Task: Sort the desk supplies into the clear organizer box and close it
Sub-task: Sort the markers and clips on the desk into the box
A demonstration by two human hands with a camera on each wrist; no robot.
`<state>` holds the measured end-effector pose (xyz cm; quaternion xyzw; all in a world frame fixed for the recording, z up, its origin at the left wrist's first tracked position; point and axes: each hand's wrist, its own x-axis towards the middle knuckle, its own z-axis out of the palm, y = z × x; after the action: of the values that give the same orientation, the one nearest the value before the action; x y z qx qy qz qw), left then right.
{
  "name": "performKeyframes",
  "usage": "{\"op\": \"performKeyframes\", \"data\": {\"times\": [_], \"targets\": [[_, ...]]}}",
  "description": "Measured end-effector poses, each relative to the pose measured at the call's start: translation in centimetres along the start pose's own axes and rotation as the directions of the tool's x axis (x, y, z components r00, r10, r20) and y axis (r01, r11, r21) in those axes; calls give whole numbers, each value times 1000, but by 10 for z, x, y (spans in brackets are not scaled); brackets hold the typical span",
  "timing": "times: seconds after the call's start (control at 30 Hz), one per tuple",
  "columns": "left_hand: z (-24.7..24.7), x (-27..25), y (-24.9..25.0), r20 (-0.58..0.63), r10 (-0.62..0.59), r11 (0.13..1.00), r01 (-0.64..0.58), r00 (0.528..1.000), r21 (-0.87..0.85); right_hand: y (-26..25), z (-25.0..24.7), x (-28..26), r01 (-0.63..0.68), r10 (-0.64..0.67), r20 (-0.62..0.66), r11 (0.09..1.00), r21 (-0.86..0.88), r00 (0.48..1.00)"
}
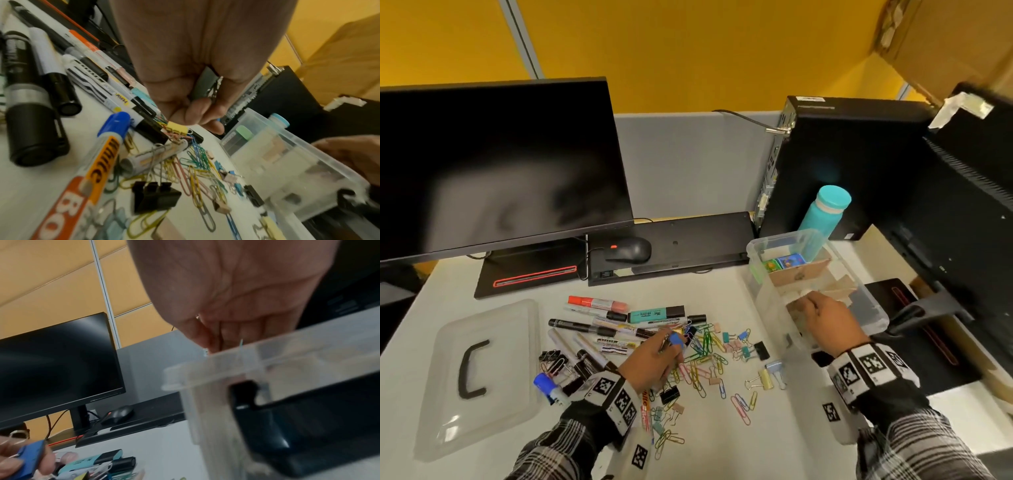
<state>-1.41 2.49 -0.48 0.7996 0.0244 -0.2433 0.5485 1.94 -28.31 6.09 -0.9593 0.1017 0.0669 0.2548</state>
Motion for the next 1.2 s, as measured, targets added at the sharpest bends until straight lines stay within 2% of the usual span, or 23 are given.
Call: {"op": "performKeyframes", "data": {"times": [0.07,0.1,0.17,0.23,0.3,0.4,0.43,0.5,0.63,0.7,0.73,0.77,0.83,0.9,0.97,1.03,1.07,1.13,1.2], "targets": [[8,3,4,24,37,969,-42,999,242,10,-8,-3,53,-43,-174,997,54,984],[14,4,10,42,58,929,-69,997,363,16,-10,-3,73,-53,-275,995,65,960],[29,6,34,81,139,855,-161,987,493,30,-12,-1,51,-41,-420,999,13,907],[50,11,67,134,296,778,-321,946,540,49,-7,3,-45,23,-436,998,-41,899],[73,21,101,216,423,667,-464,880,584,64,1,5,-85,68,-403,996,-26,913],[109,44,135,347,521,422,-589,780,689,74,10,7,-62,77,-379,997,51,922],[120,51,141,389,521,353,-607,759,712,75,11,7,-57,73,-384,997,55,920],[136,64,149,438,472,242,-591,765,770,77,12,8,-52,64,-395,998,41,916],[153,76,159,413,338,129,-476,846,870,79,13,7,-27,45,-413,998,49,909],[153,78,162,425,296,125,-476,855,871,79,12,6,-14,37,-411,998,58,911],[150,78,163,440,284,160,-495,852,854,78,12,6,-13,37,-406,998,62,913],[144,77,165,458,291,230,-526,840,819,79,12,6,-14,40,-401,998,67,915],[126,72,165,444,412,442,-601,796,666,76,11,5,-30,49,-402,998,54,914],[103,65,156,298,556,565,-615,776,550,68,9,-2,-1,-19,-436,999,-44,900],[77,59,137,135,590,615,-551,796,564,49,8,-15,187,-224,-464,974,-125,857],[56,56,108,50,518,644,-428,854,634,23,11,-32,452,-474,-435,877,-161,765],[50,54,94,55,468,633,-378,882,675,10,15,-41,566,-582,-390,807,-167,714],[46,52,71,154,403,566,-378,902,732,-8,30,-53,711,-741,-218,671,-211,635],[50,51,55,288,354,496,-439,890,749,-15,50,-61,750,-778,-20,612,-250,628]]}}
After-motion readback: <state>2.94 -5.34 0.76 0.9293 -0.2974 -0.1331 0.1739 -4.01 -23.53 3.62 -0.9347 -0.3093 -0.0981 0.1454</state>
